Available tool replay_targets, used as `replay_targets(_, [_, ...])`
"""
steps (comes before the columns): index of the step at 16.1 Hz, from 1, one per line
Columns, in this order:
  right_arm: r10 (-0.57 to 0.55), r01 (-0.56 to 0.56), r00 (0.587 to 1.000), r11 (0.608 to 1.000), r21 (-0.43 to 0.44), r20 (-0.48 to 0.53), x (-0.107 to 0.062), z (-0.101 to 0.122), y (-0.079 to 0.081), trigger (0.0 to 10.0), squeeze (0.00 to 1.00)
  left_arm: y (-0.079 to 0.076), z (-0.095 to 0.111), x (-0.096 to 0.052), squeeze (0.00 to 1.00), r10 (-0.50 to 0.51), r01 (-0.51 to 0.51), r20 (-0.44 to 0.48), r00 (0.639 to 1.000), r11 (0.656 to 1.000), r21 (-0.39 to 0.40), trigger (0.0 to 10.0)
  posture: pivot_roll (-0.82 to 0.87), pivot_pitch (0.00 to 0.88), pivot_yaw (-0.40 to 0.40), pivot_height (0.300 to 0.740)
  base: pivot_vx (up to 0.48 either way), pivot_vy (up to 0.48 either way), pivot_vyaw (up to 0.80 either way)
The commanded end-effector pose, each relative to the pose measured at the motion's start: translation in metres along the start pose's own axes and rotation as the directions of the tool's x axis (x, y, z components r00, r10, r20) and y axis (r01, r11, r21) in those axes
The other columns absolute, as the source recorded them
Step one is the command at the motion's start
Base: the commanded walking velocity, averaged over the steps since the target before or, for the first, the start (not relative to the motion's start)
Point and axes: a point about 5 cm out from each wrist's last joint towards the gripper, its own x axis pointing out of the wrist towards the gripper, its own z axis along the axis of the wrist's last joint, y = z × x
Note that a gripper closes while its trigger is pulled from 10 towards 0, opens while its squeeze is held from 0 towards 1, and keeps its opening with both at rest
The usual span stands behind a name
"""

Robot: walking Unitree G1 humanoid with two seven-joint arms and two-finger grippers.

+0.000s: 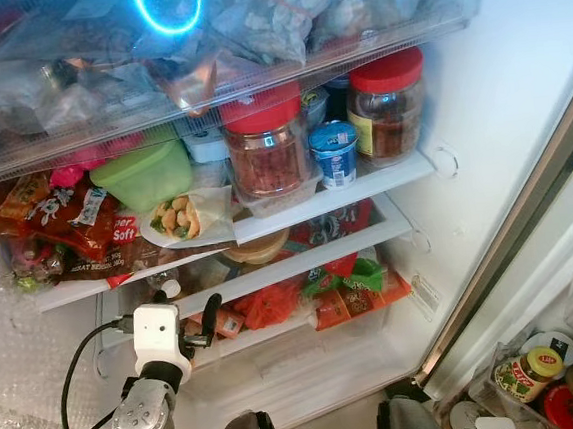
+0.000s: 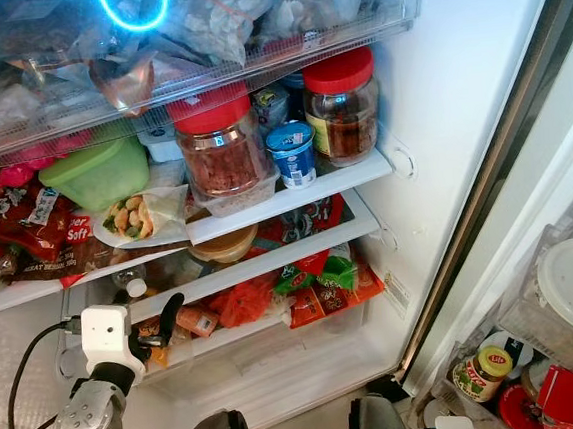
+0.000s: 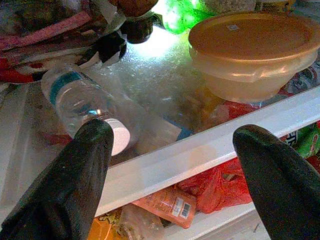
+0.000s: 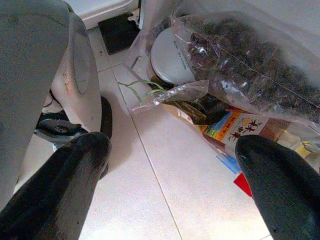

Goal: Restocking fridge

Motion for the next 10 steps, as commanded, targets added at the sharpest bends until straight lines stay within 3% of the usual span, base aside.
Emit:
replay_targets(1, [0.05,-0.05,0.999,0.999,0.006,-0.007,-0.0008,-0.0024,0.0171,10.0,0.0,0.0015,-0.0029,-0.0016,0.0,0.007,-0.007,-0.005,1.0,1.0,0.002,10.0,-0.03,0.052,0.123,0.638,-0.307,0.0,0.0])
replay_targets(10, [0.057,-0.057,0.998,0.998,0.008,-0.009,-0.0014,-0.0048,0.0183,10.0,0.0,0.0033,-0.0107,-0.0025,0.0,0.019,-0.019,-0.006,1.0,1.0,0.006,10.0,-0.03,0.043,0.131,0.638,-0.328,0.0,0.0])
